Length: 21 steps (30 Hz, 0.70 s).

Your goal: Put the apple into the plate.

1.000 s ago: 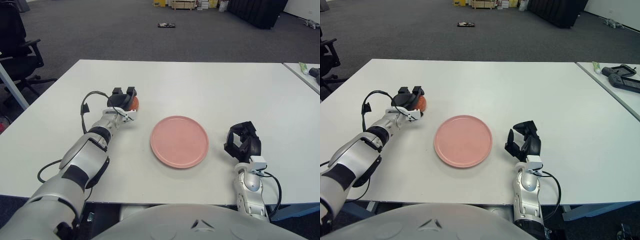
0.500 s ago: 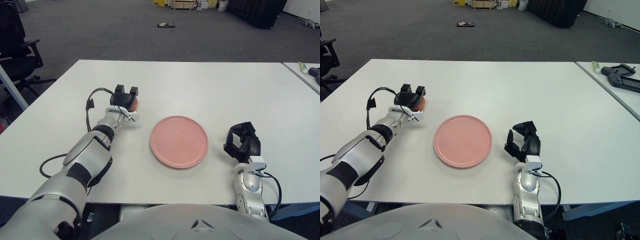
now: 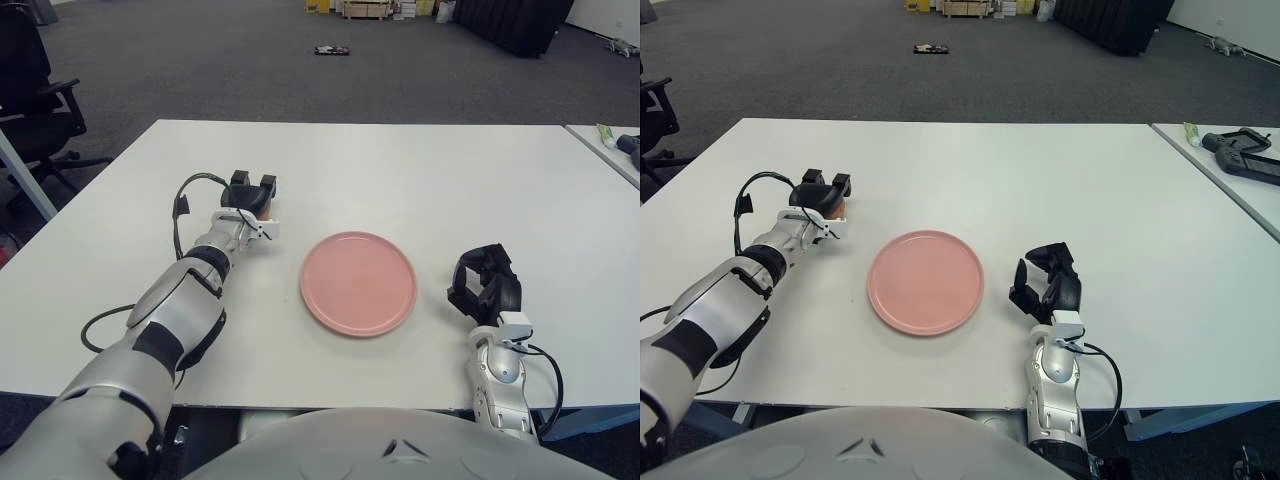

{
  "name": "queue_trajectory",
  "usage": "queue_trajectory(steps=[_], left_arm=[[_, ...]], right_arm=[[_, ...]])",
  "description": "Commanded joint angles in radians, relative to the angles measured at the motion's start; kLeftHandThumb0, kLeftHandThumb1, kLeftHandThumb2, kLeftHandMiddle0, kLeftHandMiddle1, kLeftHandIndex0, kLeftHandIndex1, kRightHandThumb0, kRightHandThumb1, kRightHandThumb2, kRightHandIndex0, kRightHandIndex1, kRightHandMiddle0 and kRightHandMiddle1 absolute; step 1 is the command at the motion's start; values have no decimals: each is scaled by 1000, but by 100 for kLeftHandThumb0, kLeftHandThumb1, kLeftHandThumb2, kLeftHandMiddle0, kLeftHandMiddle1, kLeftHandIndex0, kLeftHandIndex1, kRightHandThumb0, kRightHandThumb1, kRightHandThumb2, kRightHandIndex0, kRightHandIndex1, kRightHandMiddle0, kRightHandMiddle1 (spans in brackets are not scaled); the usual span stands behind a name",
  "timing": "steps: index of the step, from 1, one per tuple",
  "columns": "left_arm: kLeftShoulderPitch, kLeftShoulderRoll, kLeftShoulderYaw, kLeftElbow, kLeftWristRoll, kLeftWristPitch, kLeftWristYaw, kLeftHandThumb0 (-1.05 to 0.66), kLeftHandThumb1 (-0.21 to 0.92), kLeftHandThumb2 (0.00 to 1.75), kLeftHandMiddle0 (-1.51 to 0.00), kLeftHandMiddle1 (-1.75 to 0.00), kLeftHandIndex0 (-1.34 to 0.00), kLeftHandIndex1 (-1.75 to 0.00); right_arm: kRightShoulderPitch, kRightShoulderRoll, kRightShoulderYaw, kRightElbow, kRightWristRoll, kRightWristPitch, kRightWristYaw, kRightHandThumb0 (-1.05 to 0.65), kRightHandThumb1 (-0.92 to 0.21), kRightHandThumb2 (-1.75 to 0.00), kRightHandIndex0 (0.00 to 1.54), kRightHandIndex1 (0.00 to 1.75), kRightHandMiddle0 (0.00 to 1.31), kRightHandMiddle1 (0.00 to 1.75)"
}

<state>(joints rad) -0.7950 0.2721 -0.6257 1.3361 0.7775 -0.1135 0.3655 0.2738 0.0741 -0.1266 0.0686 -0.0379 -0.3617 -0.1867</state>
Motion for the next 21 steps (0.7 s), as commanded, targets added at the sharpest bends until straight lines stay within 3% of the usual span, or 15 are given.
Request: queue_trajectory(steps=[1,13,21], left_arm=[[31,-2,32,17,-36,-6,-45,0,-9,161,-102,-127,-79,-175],[35,-5,99,18,-105,-15,-70,0,-13,166,-106,-128,-80,-175],[14,-2,133,1,-134,-19,-52,0,-14,170,-105,-138,-77,-175]], right_arm=[[-8,-1,-3,-8,10,-13,3,-40,-58,-100,62,145,41,175],[-14,0,-5,0,6,-13,-1,-41,-57,-101,62,144,42,175],[-17,-3,-6,7,-5,-17,-8,-41,-57,-101,62,143,42,175]])
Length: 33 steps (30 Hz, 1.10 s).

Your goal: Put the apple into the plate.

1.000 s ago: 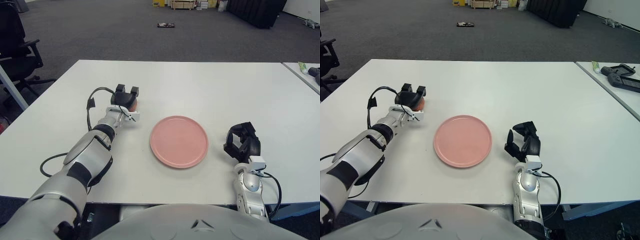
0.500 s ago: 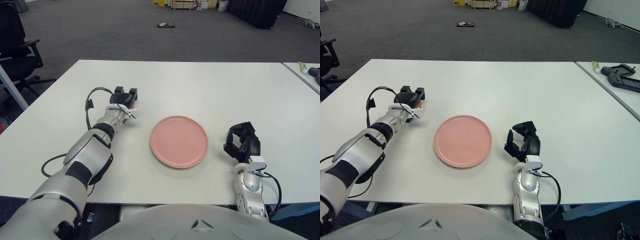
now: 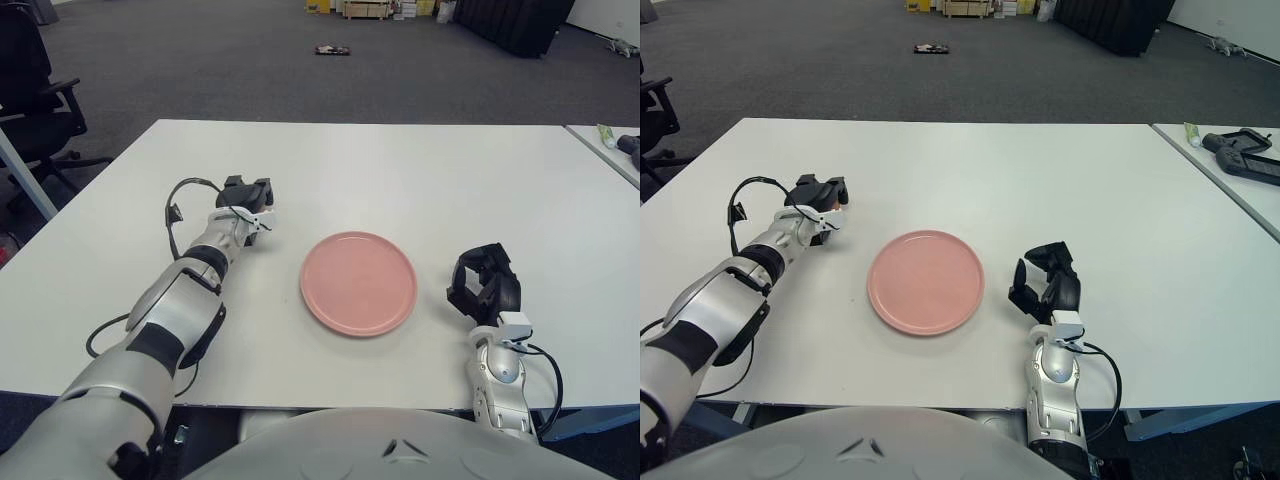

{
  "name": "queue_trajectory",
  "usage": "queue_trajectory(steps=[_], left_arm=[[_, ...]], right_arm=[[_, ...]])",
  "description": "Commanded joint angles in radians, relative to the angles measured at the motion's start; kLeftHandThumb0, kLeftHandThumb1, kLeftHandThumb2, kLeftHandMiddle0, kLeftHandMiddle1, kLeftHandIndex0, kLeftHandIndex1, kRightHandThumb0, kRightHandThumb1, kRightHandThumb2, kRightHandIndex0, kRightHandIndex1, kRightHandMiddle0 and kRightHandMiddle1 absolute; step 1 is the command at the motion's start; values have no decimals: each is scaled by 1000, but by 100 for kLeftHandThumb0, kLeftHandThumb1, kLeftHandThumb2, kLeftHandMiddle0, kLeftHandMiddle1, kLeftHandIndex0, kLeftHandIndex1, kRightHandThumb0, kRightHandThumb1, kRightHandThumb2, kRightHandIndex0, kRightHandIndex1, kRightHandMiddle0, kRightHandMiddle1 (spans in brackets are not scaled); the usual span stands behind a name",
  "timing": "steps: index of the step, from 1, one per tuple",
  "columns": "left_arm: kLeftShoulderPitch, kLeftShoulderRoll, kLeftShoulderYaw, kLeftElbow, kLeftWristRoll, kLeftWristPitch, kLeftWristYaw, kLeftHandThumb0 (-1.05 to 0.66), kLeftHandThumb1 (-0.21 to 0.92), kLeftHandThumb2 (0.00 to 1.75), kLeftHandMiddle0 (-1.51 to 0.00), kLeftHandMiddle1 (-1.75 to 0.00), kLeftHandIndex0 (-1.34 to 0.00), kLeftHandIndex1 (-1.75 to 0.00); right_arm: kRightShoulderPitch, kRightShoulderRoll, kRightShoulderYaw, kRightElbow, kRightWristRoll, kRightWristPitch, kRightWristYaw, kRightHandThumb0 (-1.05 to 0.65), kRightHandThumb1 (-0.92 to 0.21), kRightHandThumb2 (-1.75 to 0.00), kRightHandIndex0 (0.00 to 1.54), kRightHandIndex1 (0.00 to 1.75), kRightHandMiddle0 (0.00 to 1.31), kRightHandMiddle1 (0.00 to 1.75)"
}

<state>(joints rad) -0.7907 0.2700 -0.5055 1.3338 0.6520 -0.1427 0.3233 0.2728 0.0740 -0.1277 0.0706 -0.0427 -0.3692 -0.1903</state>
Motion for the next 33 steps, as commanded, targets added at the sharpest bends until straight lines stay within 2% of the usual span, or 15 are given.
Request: queue_trajectory(steps=[1,10,22,26,30,33], left_arm=[[6,1,15,1,-11,11,-12,0,-14,171,-105,-139,-76,-175],[-24,14,65,-44,-51,4,19,0,-11,171,-99,-151,-72,-175],[-21,51,60,-122,-31,-64,112,0,-7,169,-95,-156,-69,-175],[-19,59,56,-170,-20,-69,140,0,-3,166,-91,-160,-65,-175],[-14,69,56,-206,-10,-83,169,0,8,157,-79,-168,-57,-175],[-5,82,66,-267,-9,-89,173,0,12,154,-76,-170,-54,-175]], right_arm=[[-16,-3,-5,6,0,-10,-5,-41,-57,-101,62,143,42,175],[-28,-7,-4,14,5,-19,4,-41,-56,-101,61,143,42,175],[-34,-4,-7,17,1,-8,-5,-40,-58,-100,60,141,41,175],[-34,-1,-9,12,5,4,-6,-40,-58,-100,60,141,41,175],[-37,0,-8,17,5,-10,-6,-40,-58,-100,60,140,41,175],[-39,-2,-7,23,2,-21,-4,-40,-57,-101,60,140,41,175]])
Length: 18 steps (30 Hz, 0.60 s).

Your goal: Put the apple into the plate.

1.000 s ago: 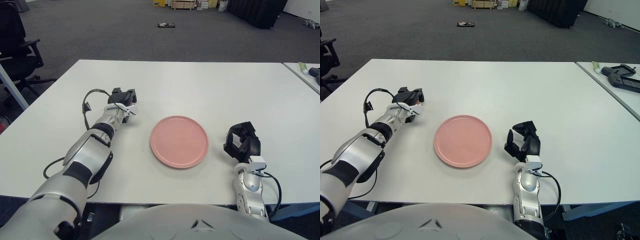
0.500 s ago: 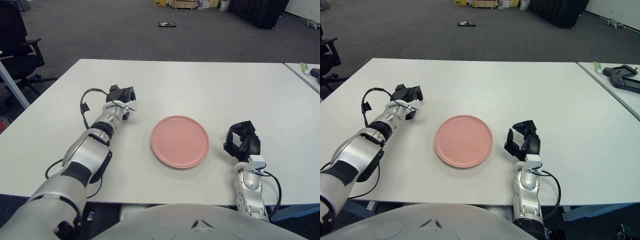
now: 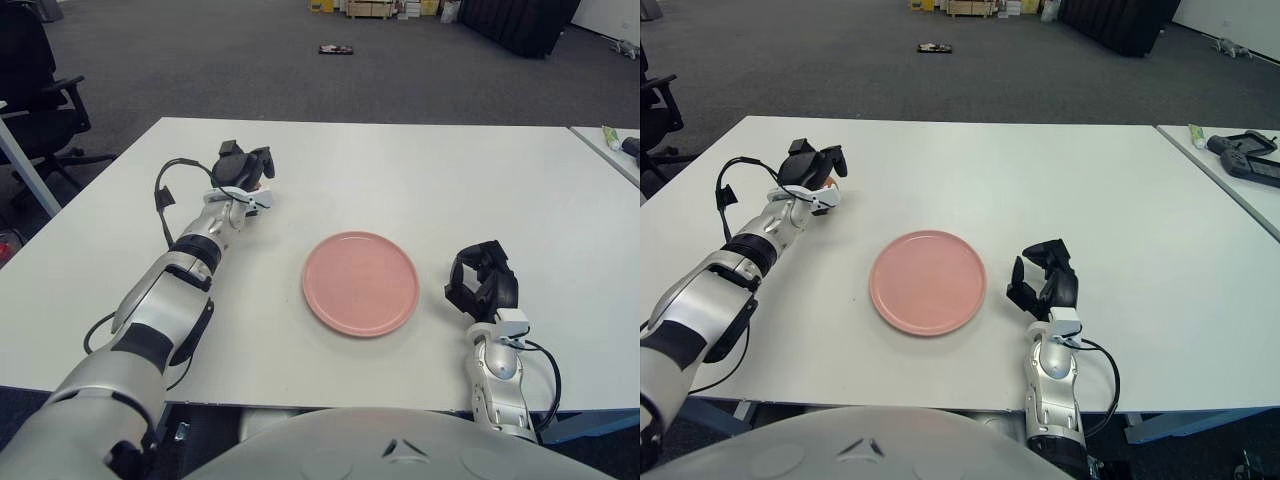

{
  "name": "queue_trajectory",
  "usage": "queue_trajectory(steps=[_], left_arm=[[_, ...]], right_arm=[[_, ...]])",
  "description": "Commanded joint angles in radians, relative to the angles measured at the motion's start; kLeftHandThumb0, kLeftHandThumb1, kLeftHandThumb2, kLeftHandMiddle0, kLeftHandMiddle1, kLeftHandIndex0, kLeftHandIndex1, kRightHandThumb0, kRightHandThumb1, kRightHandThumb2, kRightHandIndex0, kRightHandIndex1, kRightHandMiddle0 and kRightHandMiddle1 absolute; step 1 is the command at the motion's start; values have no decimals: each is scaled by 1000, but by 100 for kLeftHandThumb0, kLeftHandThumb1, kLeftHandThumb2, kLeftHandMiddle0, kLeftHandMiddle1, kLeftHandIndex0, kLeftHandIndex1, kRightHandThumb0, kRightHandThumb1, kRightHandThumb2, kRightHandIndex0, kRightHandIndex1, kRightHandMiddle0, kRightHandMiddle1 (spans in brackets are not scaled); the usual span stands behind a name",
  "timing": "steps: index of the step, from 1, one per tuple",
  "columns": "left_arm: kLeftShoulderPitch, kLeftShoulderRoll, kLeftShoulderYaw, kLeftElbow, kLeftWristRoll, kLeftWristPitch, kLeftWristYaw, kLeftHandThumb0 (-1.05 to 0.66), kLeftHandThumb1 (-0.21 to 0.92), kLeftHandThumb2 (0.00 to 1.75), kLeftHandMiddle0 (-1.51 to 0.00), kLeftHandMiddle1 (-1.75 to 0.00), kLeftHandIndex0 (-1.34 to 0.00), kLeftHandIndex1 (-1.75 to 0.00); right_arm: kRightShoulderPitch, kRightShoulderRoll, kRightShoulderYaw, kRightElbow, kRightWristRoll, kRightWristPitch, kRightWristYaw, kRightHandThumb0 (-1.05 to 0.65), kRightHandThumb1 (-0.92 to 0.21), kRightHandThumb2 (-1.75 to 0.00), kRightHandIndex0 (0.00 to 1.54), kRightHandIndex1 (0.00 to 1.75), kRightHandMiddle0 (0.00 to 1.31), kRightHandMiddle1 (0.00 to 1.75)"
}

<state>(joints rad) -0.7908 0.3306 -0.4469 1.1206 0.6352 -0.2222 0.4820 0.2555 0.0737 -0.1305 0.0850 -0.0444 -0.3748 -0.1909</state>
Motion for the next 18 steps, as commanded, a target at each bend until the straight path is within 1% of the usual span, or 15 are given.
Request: queue_trajectory(steps=[1,3,10,12,15,18], left_arm=[[-1,26,10,-75,8,-11,15,0,13,153,-75,-171,-53,-175],[4,29,13,-95,10,-9,14,0,14,152,-74,-171,-52,-175],[48,43,43,-241,-4,-8,-2,0,15,151,-73,-173,-51,-175],[71,48,61,-311,-15,-17,-7,0,12,153,-76,-170,-53,-175],[126,62,90,-461,-31,-13,-49,0,8,157,-81,-166,-56,-175],[160,61,119,-533,-62,-18,-92,0,3,161,-87,-162,-60,-175]], right_arm=[[-22,-3,-3,10,3,-18,-2,-40,-57,-101,61,140,42,175],[-24,-4,-3,14,3,-20,-2,-40,-56,-101,61,141,42,175],[-30,-4,-2,22,4,-18,-1,-41,-56,-102,62,140,42,175],[-31,-3,-3,24,6,-19,-1,-41,-56,-102,63,139,42,175],[-33,-4,-3,29,10,-26,3,-41,-56,-102,63,140,42,175],[-37,-6,-2,33,15,-34,11,-41,-56,-102,63,140,42,175]])
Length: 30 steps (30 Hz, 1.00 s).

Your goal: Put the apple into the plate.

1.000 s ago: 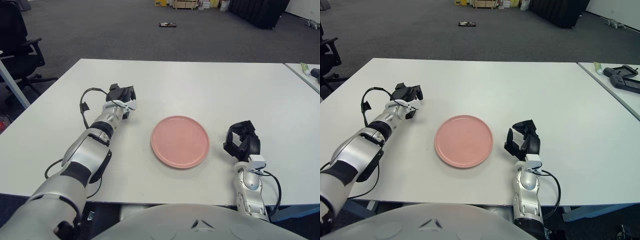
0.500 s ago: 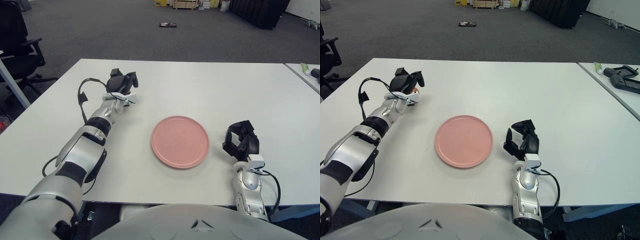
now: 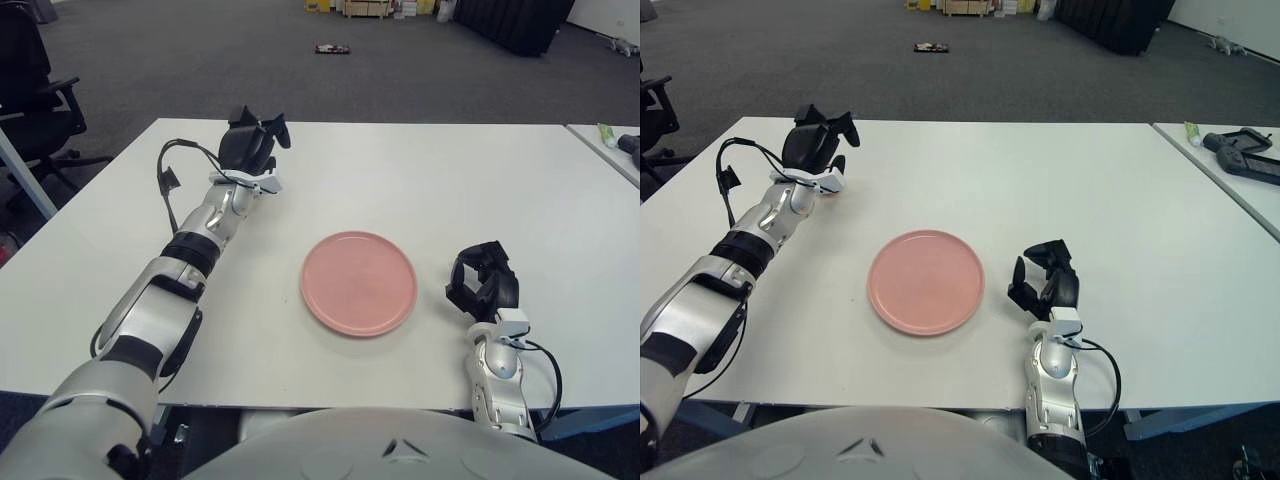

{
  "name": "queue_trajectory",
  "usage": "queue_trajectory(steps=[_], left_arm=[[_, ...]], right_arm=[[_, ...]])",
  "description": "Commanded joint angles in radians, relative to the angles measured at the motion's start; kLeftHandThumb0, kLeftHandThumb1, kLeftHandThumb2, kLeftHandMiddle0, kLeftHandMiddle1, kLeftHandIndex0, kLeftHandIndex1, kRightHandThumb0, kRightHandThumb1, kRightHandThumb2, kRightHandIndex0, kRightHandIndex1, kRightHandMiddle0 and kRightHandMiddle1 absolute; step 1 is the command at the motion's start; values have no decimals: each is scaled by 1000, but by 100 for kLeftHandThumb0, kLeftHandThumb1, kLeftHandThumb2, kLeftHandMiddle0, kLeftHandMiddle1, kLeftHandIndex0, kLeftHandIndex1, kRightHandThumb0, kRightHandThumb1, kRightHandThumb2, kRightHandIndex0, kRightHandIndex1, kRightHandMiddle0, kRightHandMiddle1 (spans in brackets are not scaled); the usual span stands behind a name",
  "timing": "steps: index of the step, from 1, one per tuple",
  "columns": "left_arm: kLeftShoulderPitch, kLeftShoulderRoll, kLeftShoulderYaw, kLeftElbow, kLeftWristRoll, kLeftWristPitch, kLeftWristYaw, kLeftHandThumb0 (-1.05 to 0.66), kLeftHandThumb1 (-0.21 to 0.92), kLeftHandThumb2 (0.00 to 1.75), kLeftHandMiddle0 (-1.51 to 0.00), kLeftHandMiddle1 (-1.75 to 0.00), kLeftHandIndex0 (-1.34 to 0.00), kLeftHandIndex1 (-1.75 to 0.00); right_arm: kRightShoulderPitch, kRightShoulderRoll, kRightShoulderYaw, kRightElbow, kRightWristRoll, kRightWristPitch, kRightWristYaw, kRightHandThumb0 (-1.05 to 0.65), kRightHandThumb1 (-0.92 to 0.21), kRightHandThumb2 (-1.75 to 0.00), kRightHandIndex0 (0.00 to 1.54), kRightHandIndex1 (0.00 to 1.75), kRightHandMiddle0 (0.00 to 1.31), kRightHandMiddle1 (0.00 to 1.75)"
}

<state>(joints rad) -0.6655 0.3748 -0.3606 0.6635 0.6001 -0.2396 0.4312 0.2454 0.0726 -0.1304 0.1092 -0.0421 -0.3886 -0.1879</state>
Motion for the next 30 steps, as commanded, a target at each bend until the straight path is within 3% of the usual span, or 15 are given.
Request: queue_trajectory(steps=[1,8,14,20,22,24,26,28,29,30], left_arm=[[41,14,41,-88,-36,-2,-51,0,1,162,-88,-161,-62,-175],[47,8,67,-105,-40,10,-93,0,-3,165,-93,-156,-65,-175],[8,13,65,-23,-23,3,-99,0,-5,166,-95,-155,-67,-175],[-2,17,56,-5,22,21,-71,0,-1,165,-90,-161,-63,-175],[-16,35,56,31,36,8,-61,0,-3,169,-90,-168,-64,-175],[-80,62,48,214,43,-29,-42,0,-4,172,-89,-171,-65,-174],[-135,70,41,366,47,-36,-41,-1,15,149,-74,-167,-53,-175],[-156,66,39,413,43,-15,-61,-22,32,129,-50,-169,-50,-175],[-164,63,38,428,40,-5,-71,-44,43,114,-33,-167,-32,-175],[-170,62,37,442,38,-2,-75,-52,47,109,-27,-167,-26,-175]], right_arm=[[-28,-5,-1,9,16,-22,11,-41,-56,-102,63,140,42,175],[-32,-6,-1,12,19,-15,19,-41,-56,-102,62,140,42,175],[-33,-2,-1,6,13,-16,11,-41,-55,-103,61,139,43,175],[-33,4,-3,4,13,-10,2,-41,-56,-102,61,138,42,175],[-33,8,-5,1,19,-7,-1,-41,-56,-102,61,138,42,175],[-32,13,-6,-5,24,6,-5,-41,-55,-103,61,137,42,175],[-31,15,-8,-9,24,17,-10,-41,-55,-103,62,137,42,175],[-30,15,-9,-10,19,22,-16,-41,-55,-103,62,137,42,175],[-30,15,-9,-11,17,23,-19,-41,-56,-102,61,138,42,175],[-29,15,-9,-11,16,24,-20,-41,-56,-102,61,138,42,175]])
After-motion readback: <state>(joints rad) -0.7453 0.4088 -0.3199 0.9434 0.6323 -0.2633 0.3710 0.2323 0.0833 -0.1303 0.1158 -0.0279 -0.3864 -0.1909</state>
